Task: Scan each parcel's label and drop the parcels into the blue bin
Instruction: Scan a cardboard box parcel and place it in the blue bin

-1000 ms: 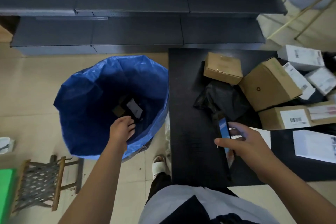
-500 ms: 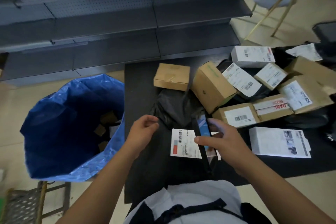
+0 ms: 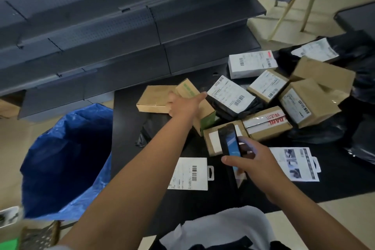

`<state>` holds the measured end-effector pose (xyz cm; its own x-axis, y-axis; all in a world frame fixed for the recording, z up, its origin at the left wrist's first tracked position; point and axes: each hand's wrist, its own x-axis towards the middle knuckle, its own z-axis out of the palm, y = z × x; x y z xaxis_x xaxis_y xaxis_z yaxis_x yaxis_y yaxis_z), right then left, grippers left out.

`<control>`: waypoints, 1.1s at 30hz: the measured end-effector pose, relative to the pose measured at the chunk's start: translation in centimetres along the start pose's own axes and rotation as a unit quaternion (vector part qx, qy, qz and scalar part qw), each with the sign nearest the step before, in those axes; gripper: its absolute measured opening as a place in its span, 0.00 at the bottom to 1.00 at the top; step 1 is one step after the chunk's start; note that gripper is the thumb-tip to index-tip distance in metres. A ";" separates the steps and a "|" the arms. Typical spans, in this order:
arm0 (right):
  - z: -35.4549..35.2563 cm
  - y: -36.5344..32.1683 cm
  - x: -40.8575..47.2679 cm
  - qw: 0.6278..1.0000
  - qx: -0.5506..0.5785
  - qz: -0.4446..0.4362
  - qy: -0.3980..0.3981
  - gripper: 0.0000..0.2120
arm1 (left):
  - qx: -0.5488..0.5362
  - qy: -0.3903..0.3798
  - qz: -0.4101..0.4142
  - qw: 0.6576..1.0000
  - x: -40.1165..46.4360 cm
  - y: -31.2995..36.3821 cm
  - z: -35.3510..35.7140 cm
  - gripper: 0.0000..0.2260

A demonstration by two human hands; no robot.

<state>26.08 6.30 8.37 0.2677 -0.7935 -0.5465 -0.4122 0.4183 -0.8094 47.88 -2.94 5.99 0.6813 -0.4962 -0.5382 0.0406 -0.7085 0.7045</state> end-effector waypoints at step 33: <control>11.5 -1.8 -0.8 0.962 -0.101 -0.053 -0.247 0.38 | -0.572 0.217 -0.146 0.777 -12.7 -29.9 -20.1 0.28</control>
<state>36.68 11.27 7.82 0.6792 -0.4987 -0.5384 -0.5066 0.2122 -0.8356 52.66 34.67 1.06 0.6937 -0.0054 -0.7203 0.6938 0.2738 0.6661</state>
